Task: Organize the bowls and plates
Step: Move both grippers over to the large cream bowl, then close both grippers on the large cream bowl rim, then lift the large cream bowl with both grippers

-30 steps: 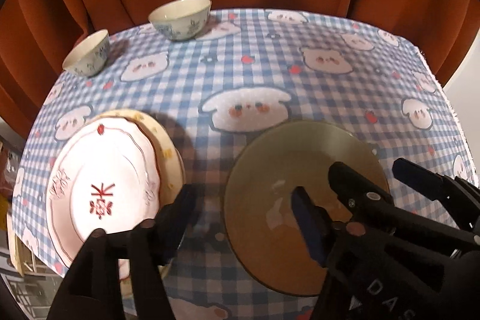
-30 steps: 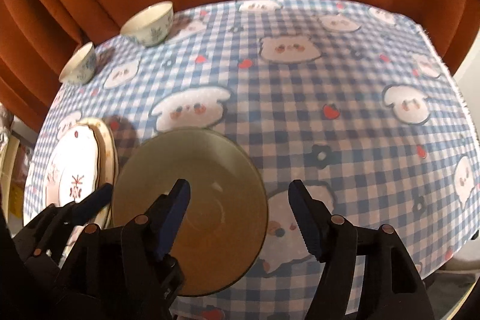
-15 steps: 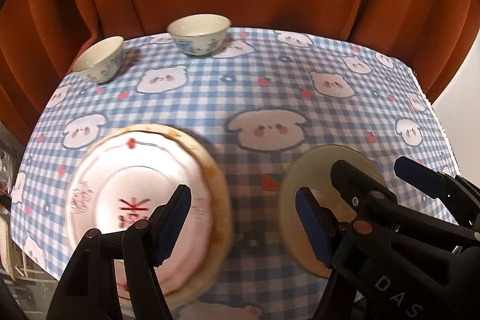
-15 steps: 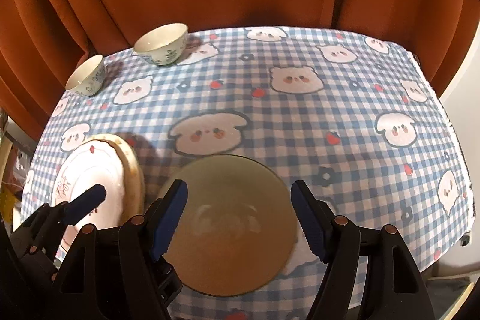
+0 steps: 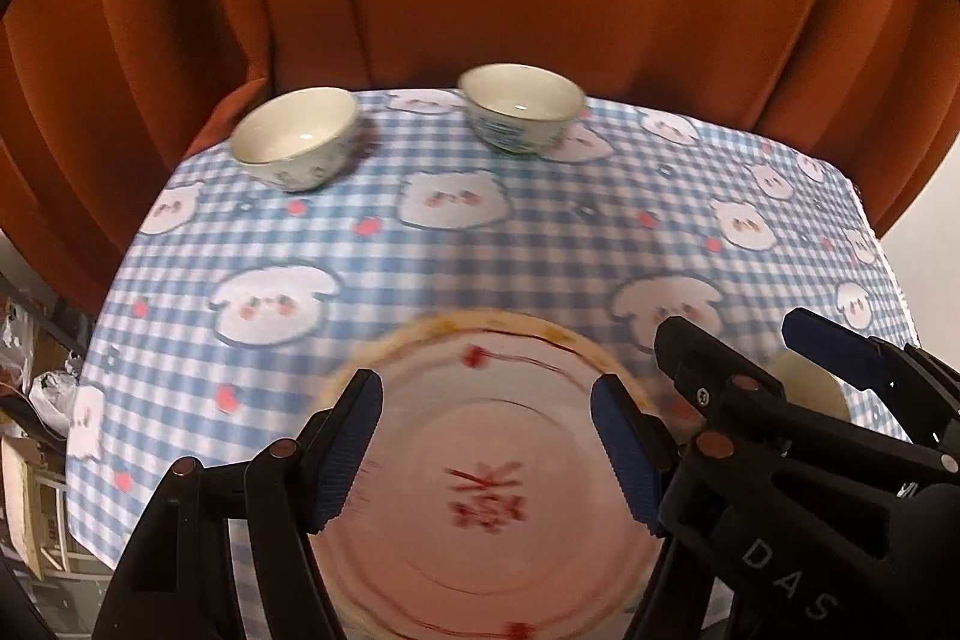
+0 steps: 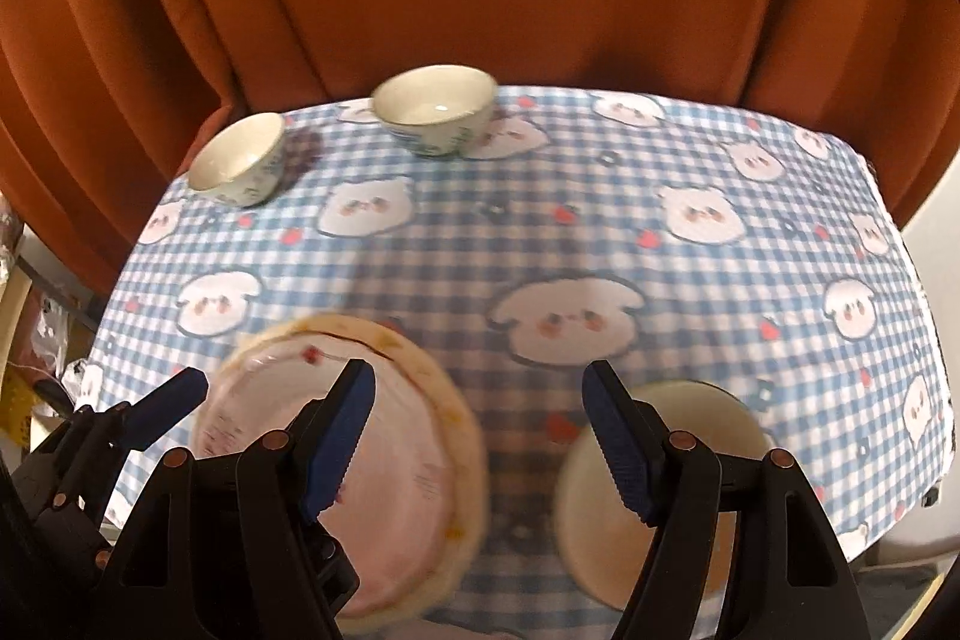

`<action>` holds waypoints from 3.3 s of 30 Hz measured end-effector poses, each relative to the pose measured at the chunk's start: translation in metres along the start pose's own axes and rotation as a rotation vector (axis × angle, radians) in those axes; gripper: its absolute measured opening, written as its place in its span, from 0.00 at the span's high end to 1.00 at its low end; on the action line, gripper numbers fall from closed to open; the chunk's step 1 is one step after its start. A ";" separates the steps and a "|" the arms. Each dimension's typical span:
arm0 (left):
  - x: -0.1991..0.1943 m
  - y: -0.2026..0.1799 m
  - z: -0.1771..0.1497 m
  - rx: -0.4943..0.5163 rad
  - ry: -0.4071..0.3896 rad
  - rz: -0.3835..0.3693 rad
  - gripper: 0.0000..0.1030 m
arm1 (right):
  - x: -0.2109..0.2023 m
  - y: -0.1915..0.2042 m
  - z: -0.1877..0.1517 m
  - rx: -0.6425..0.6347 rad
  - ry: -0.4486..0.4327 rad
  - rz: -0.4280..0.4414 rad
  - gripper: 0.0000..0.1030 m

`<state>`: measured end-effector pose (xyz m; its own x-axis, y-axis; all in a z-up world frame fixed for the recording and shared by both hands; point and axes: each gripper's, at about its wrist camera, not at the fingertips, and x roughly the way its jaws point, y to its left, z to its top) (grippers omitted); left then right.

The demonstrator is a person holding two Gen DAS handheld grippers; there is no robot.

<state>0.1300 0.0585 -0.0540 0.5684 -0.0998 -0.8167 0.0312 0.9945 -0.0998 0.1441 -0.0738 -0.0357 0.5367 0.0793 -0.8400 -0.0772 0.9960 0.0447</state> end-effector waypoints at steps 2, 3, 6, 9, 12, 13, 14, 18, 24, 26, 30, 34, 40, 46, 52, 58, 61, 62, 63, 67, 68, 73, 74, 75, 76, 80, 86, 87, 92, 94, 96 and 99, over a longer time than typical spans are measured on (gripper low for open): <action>0.001 0.017 0.005 -0.008 -0.002 -0.003 0.28 | 0.002 0.019 0.008 -0.009 -0.003 0.001 0.27; 0.002 0.028 0.009 -0.010 -0.005 -0.004 0.27 | 0.004 0.030 0.012 -0.012 -0.005 0.000 0.27; 0.004 0.053 0.020 -0.009 -0.012 -0.001 0.26 | 0.009 0.053 0.023 -0.016 -0.011 -0.003 0.26; 0.007 0.075 0.029 0.000 -0.021 0.004 0.26 | 0.016 0.077 0.034 -0.008 -0.020 -0.002 0.26; 0.011 0.096 0.039 0.020 -0.027 0.015 0.26 | 0.024 0.098 0.044 0.012 -0.028 -0.007 0.26; 0.013 0.102 0.042 0.024 -0.026 0.014 0.26 | 0.027 0.105 0.048 0.019 -0.029 -0.011 0.26; 0.015 0.107 0.046 0.025 -0.023 0.011 0.26 | 0.029 0.111 0.051 0.025 -0.030 -0.014 0.26; 0.021 0.129 0.064 0.025 -0.015 0.010 0.25 | 0.038 0.134 0.068 0.040 -0.027 -0.019 0.26; 0.039 0.154 0.094 0.010 -0.024 0.039 0.25 | 0.052 0.159 0.095 0.023 -0.039 -0.032 0.27; 0.047 0.161 0.105 0.002 -0.035 0.061 0.25 | 0.061 0.164 0.105 0.025 -0.041 -0.038 0.28; 0.065 0.174 0.129 -0.020 -0.031 0.078 0.25 | 0.081 0.170 0.126 0.044 -0.043 -0.040 0.30; 0.083 0.184 0.151 -0.043 -0.031 0.110 0.25 | 0.100 0.175 0.147 0.055 -0.047 -0.035 0.33; 0.108 0.193 0.170 -0.058 -0.024 0.132 0.25 | 0.131 0.181 0.174 0.063 -0.043 -0.023 0.35; 0.140 0.201 0.178 -0.096 0.017 0.127 0.33 | 0.164 0.185 0.185 0.074 -0.021 -0.015 0.46; 0.164 0.204 0.178 -0.115 0.056 0.128 0.45 | 0.198 0.183 0.188 0.085 0.035 0.013 0.59; 0.178 0.205 0.181 -0.114 0.078 0.108 0.65 | 0.217 0.183 0.189 0.080 0.070 0.010 0.73; 0.179 0.204 0.183 -0.103 0.078 0.114 0.73 | 0.222 0.183 0.190 0.078 0.076 0.024 0.75; 0.180 0.204 0.184 -0.100 0.077 0.119 0.74 | 0.221 0.184 0.190 0.073 0.077 0.027 0.77; 0.180 0.205 0.184 -0.094 0.077 0.125 0.75 | 0.221 0.186 0.191 0.068 0.078 0.029 0.79; 0.181 0.205 0.186 -0.083 0.079 0.138 0.79 | 0.221 0.191 0.192 0.027 0.079 0.005 0.81; 0.181 0.205 0.186 -0.084 0.079 0.138 0.79 | 0.221 0.191 0.192 0.024 0.080 0.004 0.81; 0.176 0.203 0.188 -0.079 0.071 0.135 0.79 | 0.218 0.191 0.193 0.017 0.084 -0.004 0.80; 0.174 0.202 0.188 -0.075 0.066 0.135 0.79 | 0.215 0.190 0.193 0.015 0.080 -0.005 0.80; 0.171 0.201 0.188 -0.072 0.062 0.134 0.79 | 0.213 0.190 0.194 0.017 0.077 -0.006 0.80; 0.168 0.200 0.189 -0.070 0.058 0.133 0.79 | 0.210 0.189 0.194 0.019 0.074 -0.006 0.80; 0.155 0.196 0.191 -0.059 0.038 0.129 0.79 | 0.200 0.186 0.196 0.029 0.060 -0.008 0.80; 0.126 0.192 0.191 -0.043 0.002 0.120 0.79 | 0.173 0.185 0.195 0.042 0.028 -0.012 0.80; 0.121 0.191 0.191 -0.039 -0.006 0.118 0.79 | 0.168 0.185 0.194 0.045 0.022 -0.011 0.80; 0.096 0.185 0.183 -0.021 -0.036 0.098 0.79 | 0.138 0.184 0.186 0.058 -0.011 -0.020 0.80; 0.086 0.182 0.177 -0.015 -0.041 0.086 0.79 | 0.127 0.182 0.180 0.067 -0.021 -0.027 0.80; 0.078 0.179 0.169 -0.007 -0.045 0.074 0.79 | 0.115 0.178 0.173 0.081 -0.024 -0.032 0.80; 0.066 0.172 0.156 -0.004 -0.048 0.058 0.79 | 0.101 0.174 0.162 0.088 -0.025 -0.045 0.80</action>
<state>0.3016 0.2274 -0.0364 0.6081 -0.0401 -0.7929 -0.0060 0.9985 -0.0551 0.3212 0.1146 -0.0248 0.5591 0.0342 -0.8284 0.0214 0.9982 0.0556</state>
